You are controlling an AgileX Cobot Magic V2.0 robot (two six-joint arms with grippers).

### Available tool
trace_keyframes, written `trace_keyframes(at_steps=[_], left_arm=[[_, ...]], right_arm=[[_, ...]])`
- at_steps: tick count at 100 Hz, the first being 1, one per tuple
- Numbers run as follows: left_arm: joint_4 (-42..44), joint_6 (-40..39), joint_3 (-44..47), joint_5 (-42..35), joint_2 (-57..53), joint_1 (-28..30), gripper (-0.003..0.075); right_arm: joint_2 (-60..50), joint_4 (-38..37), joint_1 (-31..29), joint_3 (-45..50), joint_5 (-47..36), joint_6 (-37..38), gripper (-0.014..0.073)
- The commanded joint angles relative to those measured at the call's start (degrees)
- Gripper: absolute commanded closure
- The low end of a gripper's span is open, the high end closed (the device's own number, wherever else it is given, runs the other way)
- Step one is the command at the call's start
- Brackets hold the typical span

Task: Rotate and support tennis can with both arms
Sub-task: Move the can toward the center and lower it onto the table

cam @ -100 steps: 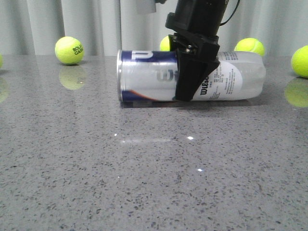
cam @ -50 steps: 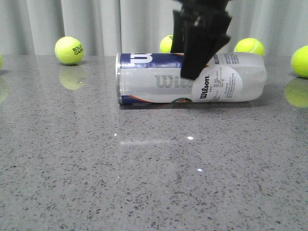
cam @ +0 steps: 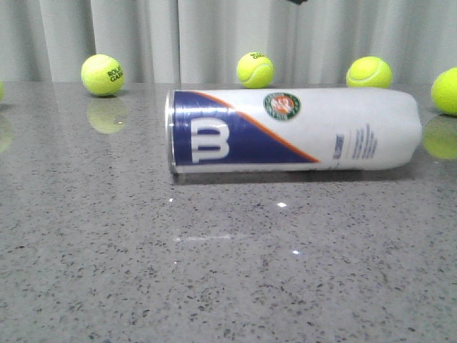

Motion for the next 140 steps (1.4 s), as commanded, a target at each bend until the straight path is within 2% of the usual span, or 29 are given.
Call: trace_keyframes(at_steps=[1, 17, 38, 62, 90, 119, 140], left_arm=[[-0.44, -0.66, 2.52, -4.49, -1.90, 0.18, 0.0739], [-0.44, -0.66, 2.52, -4.49, -1.90, 0.18, 0.0739], [-0.44, -0.66, 2.52, -4.49, -1.90, 0.18, 0.0739], [-0.44, -0.66, 2.52, -4.59, -1.90, 0.18, 0.0739], [-0.44, -0.66, 2.52, -4.98, -1.90, 0.18, 0.0739], [-0.44, -0.66, 1.02, -6.73, -1.90, 0.18, 0.0739], [-0.44, -0.66, -3.93, -6.60, -1.42, 0.18, 0.0739]], right_arm=[[-3.70, 0.63, -0.20, -1.84, 0.35, 9.03, 0.0654], [-6.97, 0.43, -1.79, 0.02, -4.33, 30.70, 0.0654], [-16.44, -0.90, -1.79, 11.20, -18.05, 41.44, 0.0654], [-29.29, -1.04, -1.79, 29.67, -37.38, 42.52, 0.0654], [-45.46, -1.04, -1.79, 51.16, -52.74, 42.36, 0.0654], [-64.03, -1.04, -1.79, 68.58, -59.09, 42.36, 0.0654], [-76.04, -1.44, -1.79, 75.38, -58.77, 42.30, 0.0654]])
